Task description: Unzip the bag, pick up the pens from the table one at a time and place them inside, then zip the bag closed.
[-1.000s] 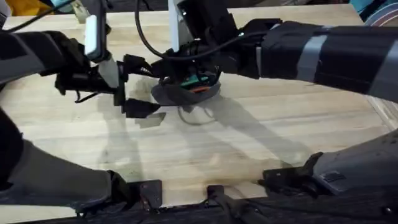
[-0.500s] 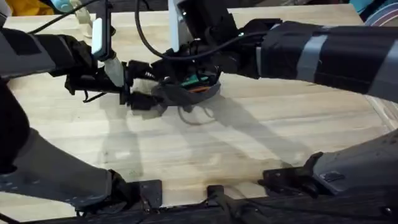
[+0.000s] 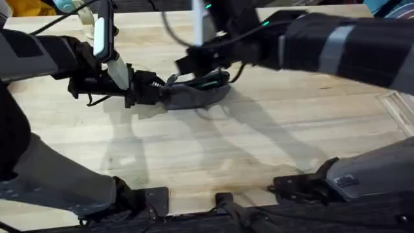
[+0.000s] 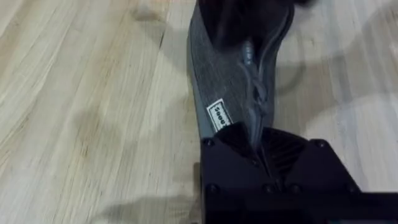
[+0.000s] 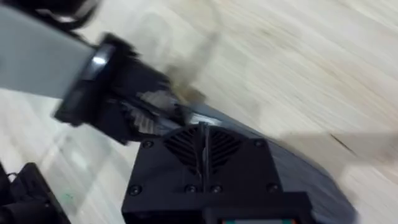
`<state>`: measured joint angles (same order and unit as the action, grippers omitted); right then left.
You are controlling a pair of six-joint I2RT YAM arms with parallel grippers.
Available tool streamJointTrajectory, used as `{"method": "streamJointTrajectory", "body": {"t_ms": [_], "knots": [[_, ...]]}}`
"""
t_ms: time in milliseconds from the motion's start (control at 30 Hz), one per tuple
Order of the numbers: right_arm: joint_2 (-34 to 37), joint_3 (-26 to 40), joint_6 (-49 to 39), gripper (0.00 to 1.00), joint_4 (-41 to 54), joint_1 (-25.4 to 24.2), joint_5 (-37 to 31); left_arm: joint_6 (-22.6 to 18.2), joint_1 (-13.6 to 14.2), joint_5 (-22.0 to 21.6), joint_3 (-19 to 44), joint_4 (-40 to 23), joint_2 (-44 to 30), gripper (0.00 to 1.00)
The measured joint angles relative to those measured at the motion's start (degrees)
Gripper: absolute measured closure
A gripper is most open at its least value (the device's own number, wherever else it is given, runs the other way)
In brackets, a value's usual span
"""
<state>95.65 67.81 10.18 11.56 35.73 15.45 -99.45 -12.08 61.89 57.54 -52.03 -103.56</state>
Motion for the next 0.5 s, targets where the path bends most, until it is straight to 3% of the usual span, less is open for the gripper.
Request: {"method": "streamJointTrajectory", "body": {"t_ms": [233,500], "knots": [[-4.21,0.00,-0.01,0.971,8.78,-11.42,-0.03,0.02,0.00,0.00,0.00,0.00,-0.01,0.958],[-6.33,0.00,-0.01,0.971,10.77,-21.75,2.72,0.02,0.00,0.00,0.00,0.02,-0.01,0.958]]}}
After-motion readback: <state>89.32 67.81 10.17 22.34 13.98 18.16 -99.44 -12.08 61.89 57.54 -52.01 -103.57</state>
